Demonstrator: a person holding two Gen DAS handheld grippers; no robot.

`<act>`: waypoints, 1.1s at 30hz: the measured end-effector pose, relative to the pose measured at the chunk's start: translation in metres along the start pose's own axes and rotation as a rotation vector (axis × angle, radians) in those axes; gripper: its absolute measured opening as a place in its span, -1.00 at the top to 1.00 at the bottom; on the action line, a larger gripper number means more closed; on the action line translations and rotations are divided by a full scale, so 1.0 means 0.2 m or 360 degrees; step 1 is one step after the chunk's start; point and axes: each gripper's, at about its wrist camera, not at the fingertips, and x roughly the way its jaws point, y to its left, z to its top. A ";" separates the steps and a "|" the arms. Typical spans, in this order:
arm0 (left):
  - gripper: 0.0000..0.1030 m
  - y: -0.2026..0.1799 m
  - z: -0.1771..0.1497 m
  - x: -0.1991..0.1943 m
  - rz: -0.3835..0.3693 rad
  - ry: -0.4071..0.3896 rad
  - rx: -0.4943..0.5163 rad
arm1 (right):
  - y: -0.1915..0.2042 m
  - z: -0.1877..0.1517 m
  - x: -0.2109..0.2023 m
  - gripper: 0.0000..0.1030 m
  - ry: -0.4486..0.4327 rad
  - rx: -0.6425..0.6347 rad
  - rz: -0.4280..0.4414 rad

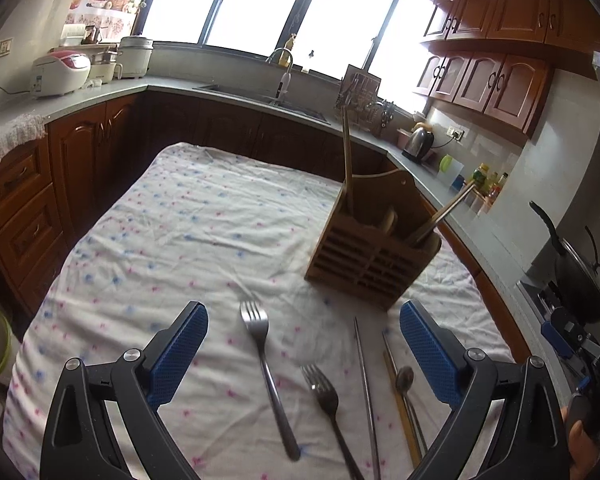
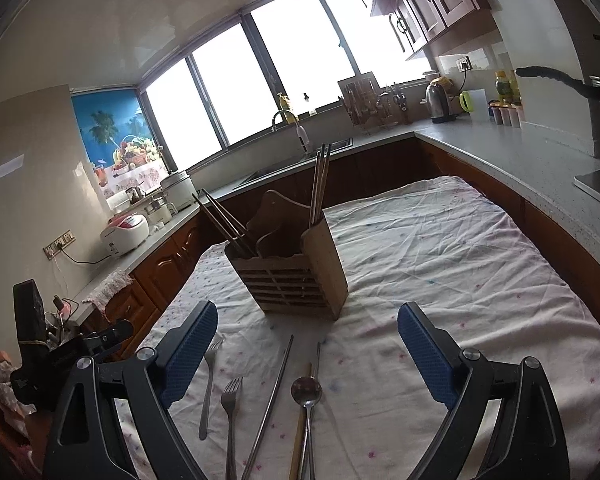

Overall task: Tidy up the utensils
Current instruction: 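Withdraw both open tools from the holder back over the utensils, then grasp a metal fork with the left tool while the right tool grasps the metal spoon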

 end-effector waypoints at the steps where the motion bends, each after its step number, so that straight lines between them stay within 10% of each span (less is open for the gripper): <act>1: -0.89 0.00 -0.01 -0.01 0.0006 0.0006 -0.0006 | 0.00 -0.02 0.00 -0.82 0.0009 -0.0004 -0.0002; 28: -0.87 -0.16 -0.19 0.11 0.0055 0.0291 0.0109 | -0.03 -0.27 0.16 -0.77 0.0302 -0.0019 0.0045; 33: -0.86 -0.20 -0.19 0.20 0.0090 0.0360 0.0192 | -0.06 -0.28 0.25 -0.42 0.0388 -0.0015 0.0061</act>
